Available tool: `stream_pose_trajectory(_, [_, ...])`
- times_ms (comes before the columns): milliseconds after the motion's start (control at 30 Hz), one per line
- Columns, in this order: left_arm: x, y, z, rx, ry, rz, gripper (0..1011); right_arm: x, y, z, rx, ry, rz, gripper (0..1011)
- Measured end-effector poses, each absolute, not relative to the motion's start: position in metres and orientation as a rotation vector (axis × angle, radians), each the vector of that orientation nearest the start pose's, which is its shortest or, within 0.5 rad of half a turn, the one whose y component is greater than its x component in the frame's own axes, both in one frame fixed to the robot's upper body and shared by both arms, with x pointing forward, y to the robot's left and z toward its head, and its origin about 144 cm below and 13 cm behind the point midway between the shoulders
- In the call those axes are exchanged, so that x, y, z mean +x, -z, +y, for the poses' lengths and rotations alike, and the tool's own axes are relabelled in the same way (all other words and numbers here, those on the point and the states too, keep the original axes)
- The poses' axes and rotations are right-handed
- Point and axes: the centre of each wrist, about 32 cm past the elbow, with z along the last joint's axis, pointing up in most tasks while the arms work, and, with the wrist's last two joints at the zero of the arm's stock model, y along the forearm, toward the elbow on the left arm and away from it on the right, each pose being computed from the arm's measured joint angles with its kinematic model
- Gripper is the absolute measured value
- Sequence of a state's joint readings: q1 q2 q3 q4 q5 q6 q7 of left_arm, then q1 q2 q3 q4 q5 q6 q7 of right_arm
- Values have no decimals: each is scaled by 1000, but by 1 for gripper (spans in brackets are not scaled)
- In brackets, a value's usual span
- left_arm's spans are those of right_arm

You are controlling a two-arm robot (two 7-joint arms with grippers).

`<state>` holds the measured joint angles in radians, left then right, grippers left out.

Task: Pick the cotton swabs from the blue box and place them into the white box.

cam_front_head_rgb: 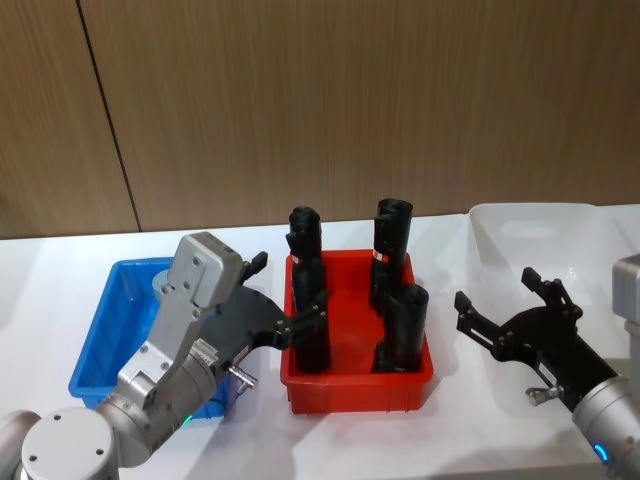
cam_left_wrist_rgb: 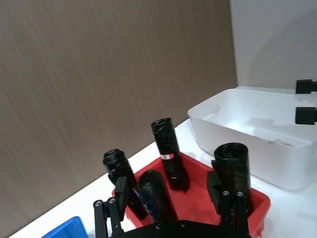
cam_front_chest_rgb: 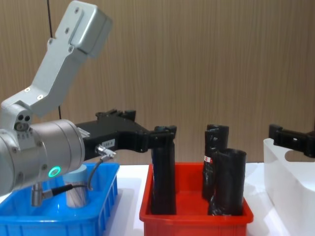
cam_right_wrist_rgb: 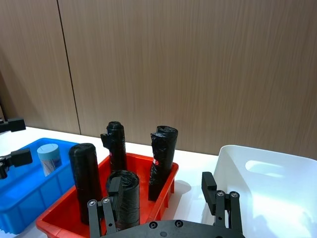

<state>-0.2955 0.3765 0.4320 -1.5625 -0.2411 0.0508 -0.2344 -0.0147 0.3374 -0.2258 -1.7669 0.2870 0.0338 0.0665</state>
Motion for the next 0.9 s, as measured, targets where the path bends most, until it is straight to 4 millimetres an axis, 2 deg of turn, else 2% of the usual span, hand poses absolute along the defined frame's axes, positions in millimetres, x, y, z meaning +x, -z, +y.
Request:
stream_pose_trajectory(567, [494,-1205,199,66,-1105,-263,1003,443,-1189,-237,26,1229,-75,1001])
stream_pose_trajectory(900, [492,-1204,198,61,-1122,-269,1003,443,-1189,-237,26,1229,-75,1001])
